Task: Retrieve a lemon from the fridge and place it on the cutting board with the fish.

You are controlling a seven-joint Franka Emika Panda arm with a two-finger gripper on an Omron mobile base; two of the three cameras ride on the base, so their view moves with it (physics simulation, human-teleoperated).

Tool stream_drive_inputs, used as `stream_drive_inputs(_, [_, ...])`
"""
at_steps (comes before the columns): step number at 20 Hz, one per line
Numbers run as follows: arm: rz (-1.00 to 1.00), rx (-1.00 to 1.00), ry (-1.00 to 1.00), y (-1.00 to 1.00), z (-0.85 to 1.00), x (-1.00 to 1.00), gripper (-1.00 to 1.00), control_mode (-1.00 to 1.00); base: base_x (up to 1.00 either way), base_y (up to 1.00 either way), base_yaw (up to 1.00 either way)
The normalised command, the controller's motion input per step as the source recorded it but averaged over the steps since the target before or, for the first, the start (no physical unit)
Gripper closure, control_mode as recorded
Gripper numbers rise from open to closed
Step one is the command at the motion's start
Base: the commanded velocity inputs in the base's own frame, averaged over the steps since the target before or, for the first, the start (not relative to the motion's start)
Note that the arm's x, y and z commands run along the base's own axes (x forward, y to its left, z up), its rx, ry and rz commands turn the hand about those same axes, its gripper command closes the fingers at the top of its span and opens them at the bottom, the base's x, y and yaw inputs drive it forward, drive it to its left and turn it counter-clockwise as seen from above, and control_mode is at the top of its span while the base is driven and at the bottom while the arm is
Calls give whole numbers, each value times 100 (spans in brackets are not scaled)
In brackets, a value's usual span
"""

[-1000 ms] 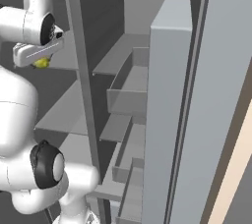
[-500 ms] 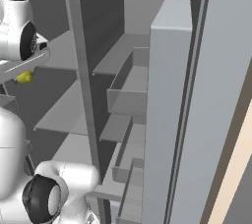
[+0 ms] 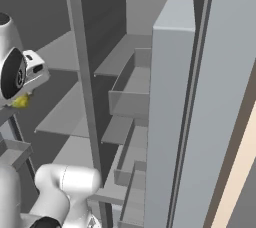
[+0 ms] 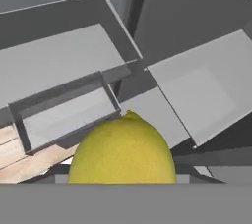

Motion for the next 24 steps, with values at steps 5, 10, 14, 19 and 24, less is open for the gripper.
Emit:
stream_drive_inputs(5, [-39, -1, 0, -56, -24, -54, 100, -100, 0, 0, 0])
stream_drive_inputs(10, [-63, 0, 0, -42, -22, -27, 100, -100, 0, 0, 0])
stream_drive_inputs(14, [-75, 0, 4, -42, -22, 0, 100, -100, 0, 0, 0])
stream_drive_inputs(19, [-68, 0, 4, -33, -11, 0, 100, -100, 0, 0, 0])
stream_drive_inputs(24, [-43, 4, 9, -9, -13, 0, 100, -100, 0, 0, 0])
